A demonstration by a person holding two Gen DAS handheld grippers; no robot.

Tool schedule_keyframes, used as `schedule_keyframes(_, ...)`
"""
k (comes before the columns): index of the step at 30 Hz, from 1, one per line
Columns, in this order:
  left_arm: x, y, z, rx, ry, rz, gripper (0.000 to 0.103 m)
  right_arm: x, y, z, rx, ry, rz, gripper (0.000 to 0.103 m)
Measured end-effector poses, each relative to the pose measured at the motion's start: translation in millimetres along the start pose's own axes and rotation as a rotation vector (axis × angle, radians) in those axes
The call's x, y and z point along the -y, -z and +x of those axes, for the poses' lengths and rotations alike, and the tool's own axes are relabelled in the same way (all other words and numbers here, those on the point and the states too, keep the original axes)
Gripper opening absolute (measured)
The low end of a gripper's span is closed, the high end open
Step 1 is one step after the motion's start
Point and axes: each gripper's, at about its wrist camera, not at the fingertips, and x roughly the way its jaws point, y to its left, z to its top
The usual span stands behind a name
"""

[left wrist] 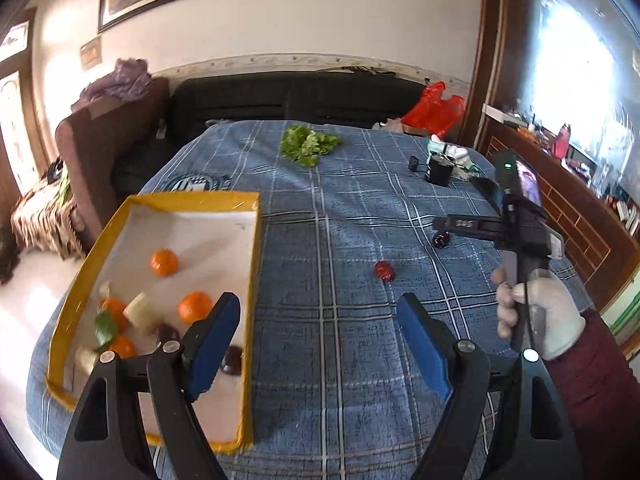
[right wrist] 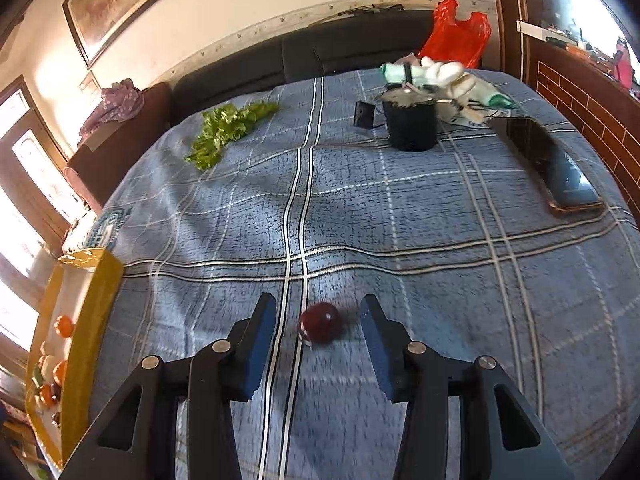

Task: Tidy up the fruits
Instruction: 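Grasp a red date with the left tool while the right tool grasps a plum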

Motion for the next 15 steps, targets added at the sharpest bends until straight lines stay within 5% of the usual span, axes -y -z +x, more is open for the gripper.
schedule_keyframes(5,16.6,-8.9,40.4,-0.071,0.039,0.016,0.08,-0.7,4.2,15.7,-0.01,-0.003,-0.031,0.047)
schedule_keyframes(8,25.7,-11.0,64.6,-0.122,0.077,0.007,0.08,1.3,3.6,16.7,-0.012,0.006,-0.044,0.027)
schedule_keyframes(15,51.4,-17.5,123.8,-0.207,0.098,0.048,0.072,15.4,0.0,1.6,0.001,-0.064,0.034,0.027)
